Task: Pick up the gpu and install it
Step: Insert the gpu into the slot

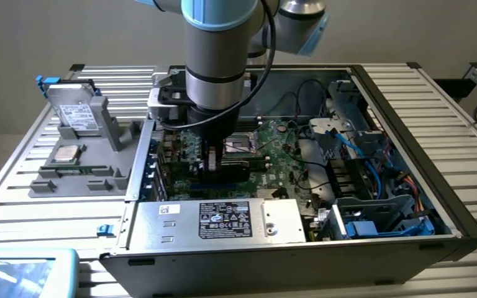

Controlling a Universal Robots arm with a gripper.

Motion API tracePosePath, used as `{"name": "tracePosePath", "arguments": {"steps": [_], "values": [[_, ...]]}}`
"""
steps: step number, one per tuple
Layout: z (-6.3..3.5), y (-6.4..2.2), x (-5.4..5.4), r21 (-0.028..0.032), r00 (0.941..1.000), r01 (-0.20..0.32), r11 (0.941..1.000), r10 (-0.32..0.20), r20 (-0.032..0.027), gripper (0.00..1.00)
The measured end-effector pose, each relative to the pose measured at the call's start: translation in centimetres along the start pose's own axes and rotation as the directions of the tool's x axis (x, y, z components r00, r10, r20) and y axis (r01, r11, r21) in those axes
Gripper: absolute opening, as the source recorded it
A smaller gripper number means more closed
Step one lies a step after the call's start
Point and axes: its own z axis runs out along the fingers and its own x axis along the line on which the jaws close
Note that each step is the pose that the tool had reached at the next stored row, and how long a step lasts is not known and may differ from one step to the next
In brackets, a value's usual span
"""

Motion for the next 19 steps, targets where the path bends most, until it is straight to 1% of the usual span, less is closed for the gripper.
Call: {"name": "tracePosePath", "arguments": {"steps": [2, 9, 12, 15, 19], "values": [[0.02, 0.00, 0.05, 0.0000, 1.0000, -0.002, 1.0000, 0.002, 0.0016, 0.29], [0.12, -0.02, 0.06, 0.0000, 1.0000, -0.004, 1.0000, 0.004, 0.0018, 0.29], [0.12, -0.08, 0.12, 0.0002, 1.0000, -0.004, 1.0000, 0.004, 0.0041, 0.29], [0.11, -0.08, 0.15, 0.0012, 1.0000, -0.004, 1.0000, 0.004, 0.0048, 0.29], [0.11, -0.12, 0.32, 0.0013, 1.0000, -0.005, 1.0000, 0.005, 0.0072, 0.29]]}}
